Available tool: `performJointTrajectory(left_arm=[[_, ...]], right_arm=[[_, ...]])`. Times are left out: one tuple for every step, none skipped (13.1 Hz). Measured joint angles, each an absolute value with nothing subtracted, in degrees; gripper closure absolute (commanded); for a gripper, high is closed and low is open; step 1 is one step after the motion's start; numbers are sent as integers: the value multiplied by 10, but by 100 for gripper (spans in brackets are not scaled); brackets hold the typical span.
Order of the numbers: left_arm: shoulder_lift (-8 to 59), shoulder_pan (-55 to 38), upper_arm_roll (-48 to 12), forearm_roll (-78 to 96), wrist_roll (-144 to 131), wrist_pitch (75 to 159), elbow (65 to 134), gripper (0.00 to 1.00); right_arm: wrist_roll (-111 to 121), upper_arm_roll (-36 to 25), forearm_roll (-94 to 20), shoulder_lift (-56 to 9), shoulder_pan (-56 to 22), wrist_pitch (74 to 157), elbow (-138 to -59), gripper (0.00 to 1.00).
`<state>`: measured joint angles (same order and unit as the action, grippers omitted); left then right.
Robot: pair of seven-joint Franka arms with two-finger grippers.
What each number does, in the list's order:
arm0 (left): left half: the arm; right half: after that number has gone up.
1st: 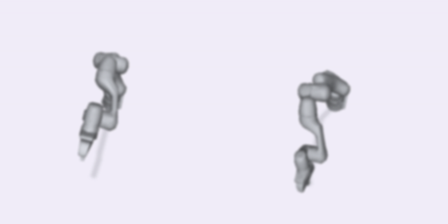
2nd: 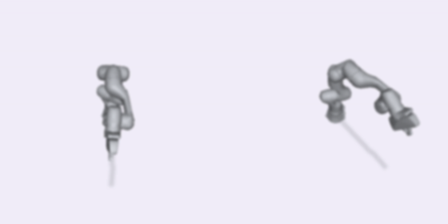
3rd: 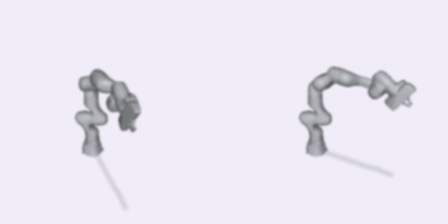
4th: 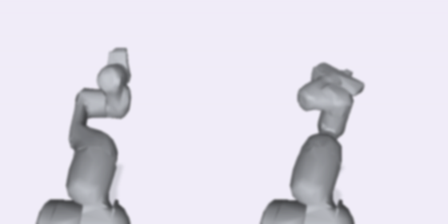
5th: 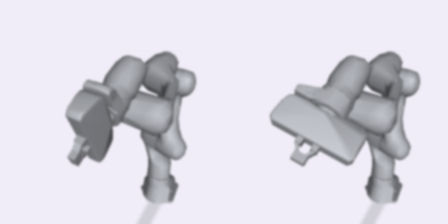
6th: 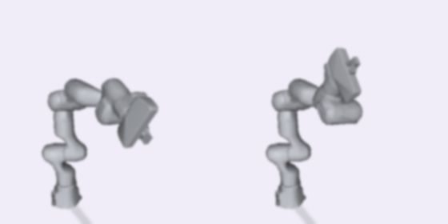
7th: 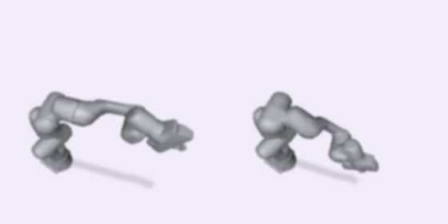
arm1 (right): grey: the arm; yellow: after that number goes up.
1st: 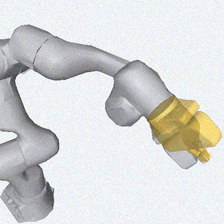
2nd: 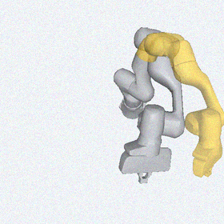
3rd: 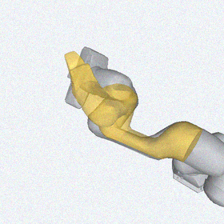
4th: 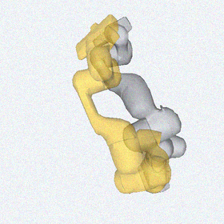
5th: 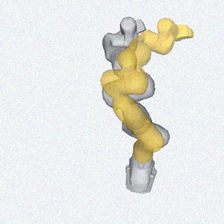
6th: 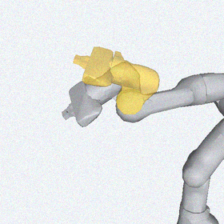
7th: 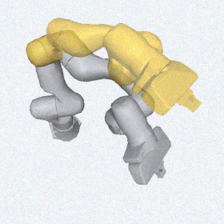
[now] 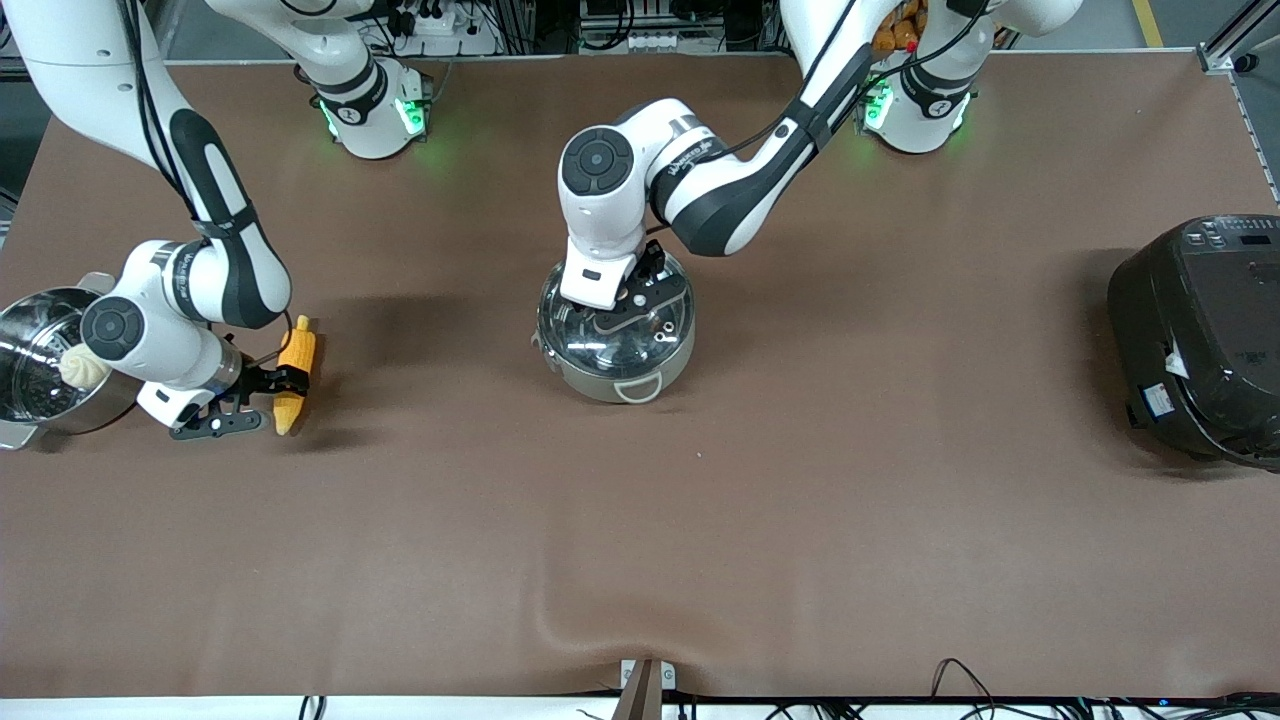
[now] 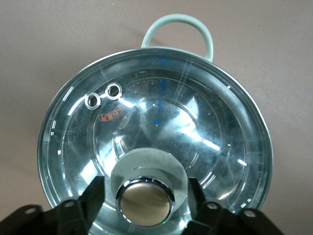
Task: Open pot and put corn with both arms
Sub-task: 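Lift the glass lid off the pot with the left gripper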
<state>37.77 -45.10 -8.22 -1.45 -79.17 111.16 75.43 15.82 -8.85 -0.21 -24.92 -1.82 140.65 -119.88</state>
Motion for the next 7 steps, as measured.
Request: performJointTrajectory(left_arm=[[378,-451,-82,-15,-792,1112,754,34],[378,-452,-82,-15,-792,1111,754,40],[378,-452,-82,-15,-792,1111,754,43],[378,-453,-82,-15,-792,1111,754,47],[378,-453,-82,-15,-792,1111,754,61],[378,-453,-82,-15,-792,1111,754,80],[378,-453,-82,-15,-792,1111,754,99]], right_arm=[[158,-89,-3,-254,-18,1406,-1199,0],[158,-89,-3,-259,-18,1406,-1201,0],[158,-89,-3,-265,-18,1406,-1203,0],[158,-89,-4,-270,-18,1406,-1206,0],[158,-89,-4,-273,-18,1406,-1207,0],[158,-89,-4,-274,-18,1405,-1208,1],[158,-88,-5,-274,-18,1403,-1210,11]])
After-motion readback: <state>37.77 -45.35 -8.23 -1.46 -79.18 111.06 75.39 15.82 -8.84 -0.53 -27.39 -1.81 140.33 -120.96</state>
